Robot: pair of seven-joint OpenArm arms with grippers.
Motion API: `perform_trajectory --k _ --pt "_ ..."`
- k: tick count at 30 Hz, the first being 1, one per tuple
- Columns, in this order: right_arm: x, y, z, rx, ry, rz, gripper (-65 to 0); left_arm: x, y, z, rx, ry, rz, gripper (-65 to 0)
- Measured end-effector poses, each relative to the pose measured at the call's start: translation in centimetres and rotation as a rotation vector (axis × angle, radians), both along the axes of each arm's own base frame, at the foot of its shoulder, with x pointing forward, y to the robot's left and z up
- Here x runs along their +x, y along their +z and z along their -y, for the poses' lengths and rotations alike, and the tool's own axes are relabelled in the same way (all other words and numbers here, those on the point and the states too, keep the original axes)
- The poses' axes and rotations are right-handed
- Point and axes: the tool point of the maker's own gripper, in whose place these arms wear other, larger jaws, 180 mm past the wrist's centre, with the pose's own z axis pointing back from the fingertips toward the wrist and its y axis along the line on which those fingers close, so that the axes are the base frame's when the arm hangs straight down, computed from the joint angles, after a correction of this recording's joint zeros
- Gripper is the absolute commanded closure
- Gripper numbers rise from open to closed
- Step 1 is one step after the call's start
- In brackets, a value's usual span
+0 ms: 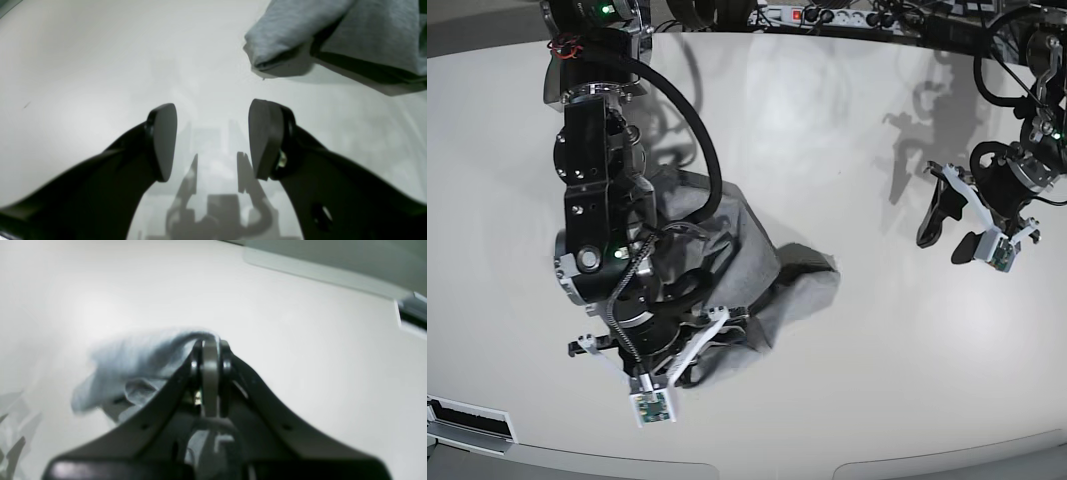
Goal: Layout the t-shirt on the table in an organized manner, then fold the t-shirt properly
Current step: 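Drag the held fabric with the right gripper and release it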
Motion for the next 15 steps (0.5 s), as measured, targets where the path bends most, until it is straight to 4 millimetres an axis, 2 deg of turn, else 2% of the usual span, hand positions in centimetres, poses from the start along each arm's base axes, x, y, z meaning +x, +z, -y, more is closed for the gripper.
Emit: perform_trajectory --k 2,3,6,9,11,15 --pt "0.1 -0.1 0.8 0.028 -0.02 -0.005 0.0 0.0 0.0 0.0 -0.001 -0.001 0.0 -35.6" --pt "0.0 0.0 0.3 0.046 0.026 -0.002 0.0 0.0 0.0 0.0 -0.001 -0.001 -0.001 -35.6" --pt "-1.1 1.3 -3.8 0.144 0.258 0.033 0.0 0.0 0.0 0.0 -0.001 0.0 0.0 -35.6" --pt "-3.1 3.1 -8.0 0.236 0.475 0.081 0.0 0.0 0.0 0.0 -0.001 0.0 -0.001 -35.6" --pt "-3.7 3.9 -9.2 0.279 0.528 0.099 0.0 0.0 0.0 0.0 0.001 0.0 -0.001 -35.6" --pt "-4.2 4.6 -10.3 0.308 0.568 0.118 0.0 0.0 0.0 0.0 0.0 0.0 -0.001 -35.6"
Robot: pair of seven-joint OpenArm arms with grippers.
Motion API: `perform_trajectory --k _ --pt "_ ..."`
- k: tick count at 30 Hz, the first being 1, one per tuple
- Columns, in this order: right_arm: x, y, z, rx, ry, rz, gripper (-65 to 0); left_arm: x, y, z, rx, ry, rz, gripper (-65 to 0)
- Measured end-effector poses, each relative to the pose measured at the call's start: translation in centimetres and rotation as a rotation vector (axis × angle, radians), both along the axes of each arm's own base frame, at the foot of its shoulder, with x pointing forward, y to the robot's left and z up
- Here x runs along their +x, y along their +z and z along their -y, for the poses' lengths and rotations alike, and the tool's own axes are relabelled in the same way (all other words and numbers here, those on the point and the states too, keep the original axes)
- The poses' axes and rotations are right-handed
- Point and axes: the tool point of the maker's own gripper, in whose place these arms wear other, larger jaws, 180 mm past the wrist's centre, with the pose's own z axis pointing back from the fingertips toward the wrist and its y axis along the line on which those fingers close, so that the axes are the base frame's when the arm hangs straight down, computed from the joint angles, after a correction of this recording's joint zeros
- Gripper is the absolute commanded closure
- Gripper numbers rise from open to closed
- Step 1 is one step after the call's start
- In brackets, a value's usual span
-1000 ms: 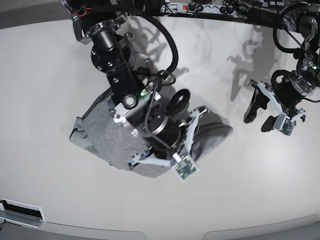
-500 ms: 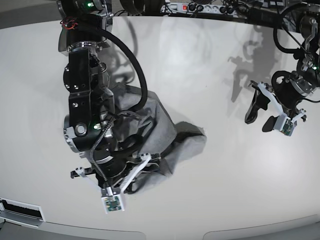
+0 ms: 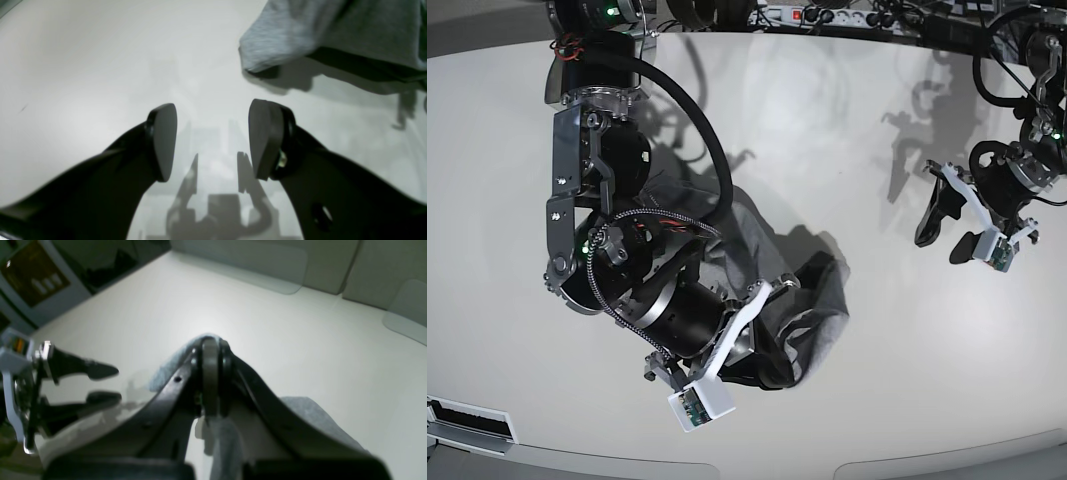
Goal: Layout the t-shirt on the table in an organized manner, then fold the t-shirt properly
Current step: 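Drag the held fabric with the right gripper and release it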
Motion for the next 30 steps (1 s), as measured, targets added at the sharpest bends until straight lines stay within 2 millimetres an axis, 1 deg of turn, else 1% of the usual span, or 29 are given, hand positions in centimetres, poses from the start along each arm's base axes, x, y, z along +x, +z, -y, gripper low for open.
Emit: perform_trajectory --k 4,7,11,13,14,16,18,20,22,26,30 --pt "-1.0 1.1 -1.1 0.055 0.078 0.028 0.0 0.0 0.0 0.0 0.001 0.0 0.0 -35.6" --pt "-1.4 1.7 -1.5 0.092 0.109 0.038 0.0 0.0 0.0 0.0 0.001 0.0 -0.001 -35.6" --pt "-1.6 2.0 -1.6 0.106 0.12 0.039 0.0 0.0 0.0 0.0 0.001 0.0 0.0 -35.6" --pt "-1.6 1.6 -1.7 0.089 0.12 0.031 0.0 0.0 0.0 0.0 0.001 0.0 0.0 -35.6" --pt "-1.7 1.0 -1.6 0.057 0.117 0.017 0.0 0.0 0.0 0.0 0.001 0.0 0.0 -35.6" --pt "-1.9 -1.1 -1.2 -0.029 0.111 -0.035 0.0 0.0 0.0 0.0 0.0 0.0 -0.001 -35.6" --pt "-2.8 -3.0 -1.0 -0.072 0.116 -0.093 0.0 0.0 0.0 0.0 0.0 0.0 0.001 -35.6" --pt "-3.7 -4.1 -1.1 -0.106 0.143 -0.115 0.0 0.0 0.0 0.0 0.0 0.0 0.001 -35.6" --pt "-4.5 -4.9 -0.3 -0.16 0.149 -0.131 0.0 0.0 0.0 0.0 0.001 0.0 0.0 -35.6" --pt "-5.9 -8.1 3.5 -0.325 0.123 -0.217 0.0 0.0 0.0 0.0 0.001 0.0 0.0 -35.6" --pt "-8.6 -12.5 7.5 -0.48 0.126 -0.342 0.0 0.0 0.1 0.1 -0.002 -0.003 0.004 -35.6"
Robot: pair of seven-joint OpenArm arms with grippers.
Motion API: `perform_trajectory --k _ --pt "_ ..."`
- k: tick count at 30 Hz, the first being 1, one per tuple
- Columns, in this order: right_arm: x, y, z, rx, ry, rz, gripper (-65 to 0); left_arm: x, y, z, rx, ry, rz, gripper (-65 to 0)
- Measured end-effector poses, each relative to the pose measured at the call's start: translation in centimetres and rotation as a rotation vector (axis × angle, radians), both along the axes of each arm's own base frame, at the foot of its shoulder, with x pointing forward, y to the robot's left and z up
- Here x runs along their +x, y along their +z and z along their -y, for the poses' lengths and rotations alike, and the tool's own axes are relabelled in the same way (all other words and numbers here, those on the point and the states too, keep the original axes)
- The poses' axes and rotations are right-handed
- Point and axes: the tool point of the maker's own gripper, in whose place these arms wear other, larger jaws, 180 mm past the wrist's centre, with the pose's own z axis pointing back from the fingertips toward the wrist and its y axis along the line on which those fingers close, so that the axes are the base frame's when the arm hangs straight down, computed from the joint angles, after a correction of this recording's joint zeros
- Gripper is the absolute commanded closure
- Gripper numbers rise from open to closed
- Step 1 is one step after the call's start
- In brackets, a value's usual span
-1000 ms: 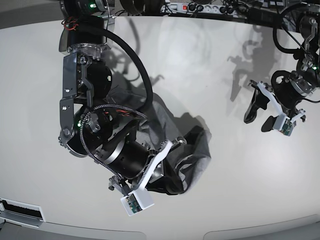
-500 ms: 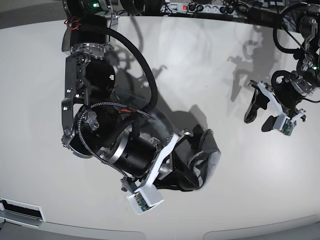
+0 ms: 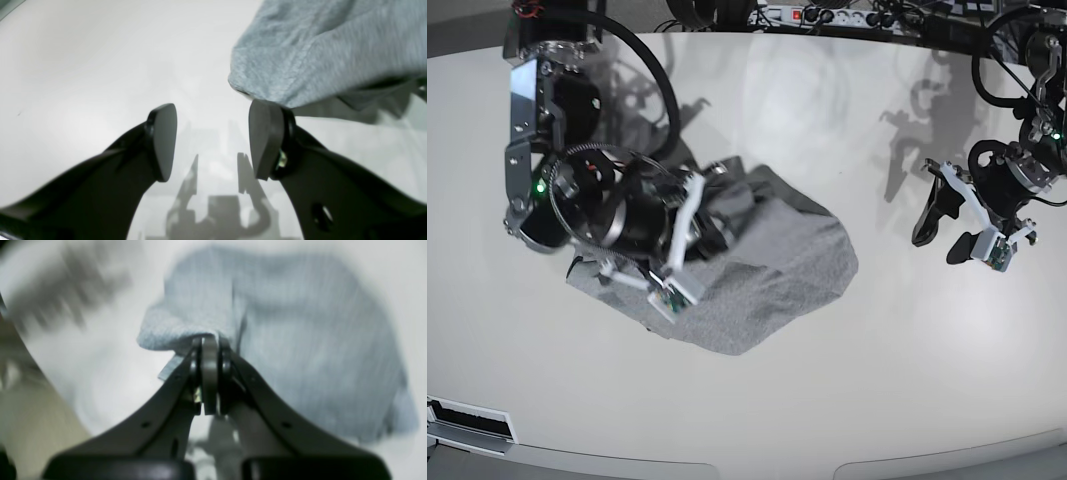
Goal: Layout the t-shirt on the table in an organized manner, then fold the t-shirt properly
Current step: 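Drag the held fabric with the right gripper and release it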
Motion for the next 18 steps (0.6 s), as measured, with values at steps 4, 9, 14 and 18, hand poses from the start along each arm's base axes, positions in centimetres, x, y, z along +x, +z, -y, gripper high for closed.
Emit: perform_trajectory --k 4,9,14,18 --pt "-3.3 -2.3 1.3 -0.005 0.024 -0.097 0.0 0.0 0.0 -0.1 0.002 0.002 -0.001 -35.6" --pt "-7.4 -1.7 -1.9 0.168 0.151 -0.191 -15.2 0.0 0.1 0.2 -0.024 0.004 -0.002 -35.6" --pt "-8.0 -3.1 -1.8 0.065 0.177 -0.204 -37.0 0.0 0.1 0.2 -0.025 0.004 -0.002 -35.6" --pt "-5.2 -4.2 1.7 -0.08 0.023 -0.178 -22.0 0.0 0.1 0.2 -0.024 0.004 -0.003 -35.6"
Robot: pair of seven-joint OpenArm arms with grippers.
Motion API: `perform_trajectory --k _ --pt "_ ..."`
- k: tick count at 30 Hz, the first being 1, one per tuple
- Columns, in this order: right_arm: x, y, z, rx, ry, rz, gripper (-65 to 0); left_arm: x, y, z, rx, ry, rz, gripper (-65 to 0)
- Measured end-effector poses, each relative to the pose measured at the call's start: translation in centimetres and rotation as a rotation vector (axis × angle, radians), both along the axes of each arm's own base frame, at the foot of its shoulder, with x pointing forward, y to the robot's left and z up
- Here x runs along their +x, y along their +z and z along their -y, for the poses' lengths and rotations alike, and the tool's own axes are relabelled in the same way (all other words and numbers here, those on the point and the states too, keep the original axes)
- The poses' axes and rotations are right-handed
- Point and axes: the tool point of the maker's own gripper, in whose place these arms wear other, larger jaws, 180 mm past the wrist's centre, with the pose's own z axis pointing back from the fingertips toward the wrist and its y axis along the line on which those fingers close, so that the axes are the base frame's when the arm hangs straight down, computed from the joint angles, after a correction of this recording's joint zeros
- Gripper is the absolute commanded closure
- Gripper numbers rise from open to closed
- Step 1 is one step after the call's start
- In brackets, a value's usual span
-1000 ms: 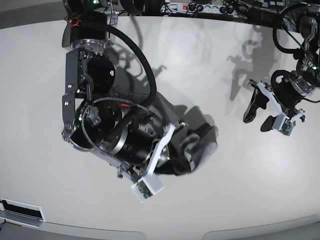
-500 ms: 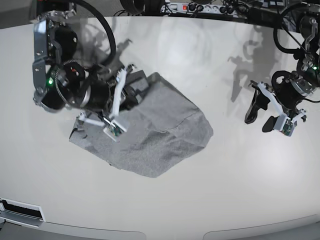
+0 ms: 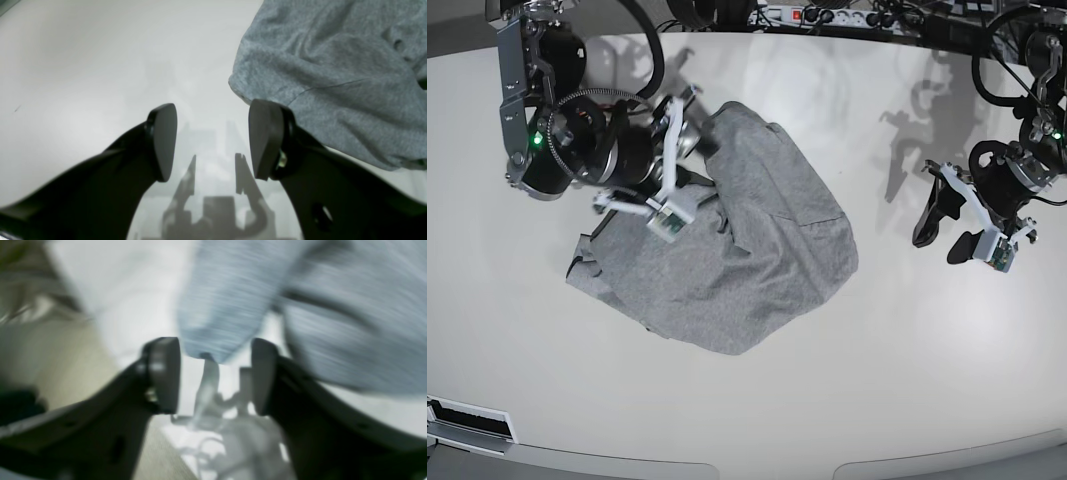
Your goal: Layout the t-shirt on the table in an organized manner, then fold the t-shirt properly
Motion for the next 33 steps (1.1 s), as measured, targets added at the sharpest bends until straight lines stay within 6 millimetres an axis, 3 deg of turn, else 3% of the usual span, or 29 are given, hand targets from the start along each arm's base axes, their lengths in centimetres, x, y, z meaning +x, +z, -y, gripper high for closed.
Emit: perform_trajectory --k 2,3,8,14,17,19,22,27,30,33 --pt "1.7 0.1 1.8 -0.031 -0.091 0.045 -3.2 0.0 0.0 0.0 0.0 0.0 0.0 -35.6" --pt "2.3 0.2 2.7 -0.047 -0.13 0.066 0.0 0.0 0.0 0.0 0.0 0.0 0.0 -35.6" --pt "5.4 -0.7 5.7 -0.072 -0.286 0.164 0.0 0.0 0.0 0.0 -0.001 -0.001 0.0 -35.6" --pt "7.8 -7.3 7.2 -0.176 -0.332 0.04 0.0 0.0 0.0 0.0 -0.001 0.0 0.0 -35.6" --pt "11.5 -8.6 7.1 -0.191 -0.327 0.078 0.0 -0.1 -0.2 -0.1 0.006 0.0 -0.012 -35.6" --pt "14.5 -8.2 6.1 -0.176 -0.296 0.142 0.0 -0.2 -0.4 -0.2 0.011 0.002 -0.022 -35.6" --pt "18.5 -6.2 2.8 -0.121 -0.218 0.243 0.0 -0.3 -0.3 0.1 -0.017 0.005 -0.03 -35.6" --pt "23.4 0.0 -4.2 -0.067 -0.095 0.405 0.0 -0.3 0.0 0.5 -0.061 0.005 -0.031 -35.6" --pt "23.5 3.3 -8.1 0.02 -0.035 0.367 0.0 -0.4 -0.4 0.3 -0.05 0.009 -0.049 -35.6" --pt "21.7 6.8 -12.1 0.187 0.071 0.338 0.0 -0.5 -0.4 0.4 -0.05 0.009 -0.052 -35.6"
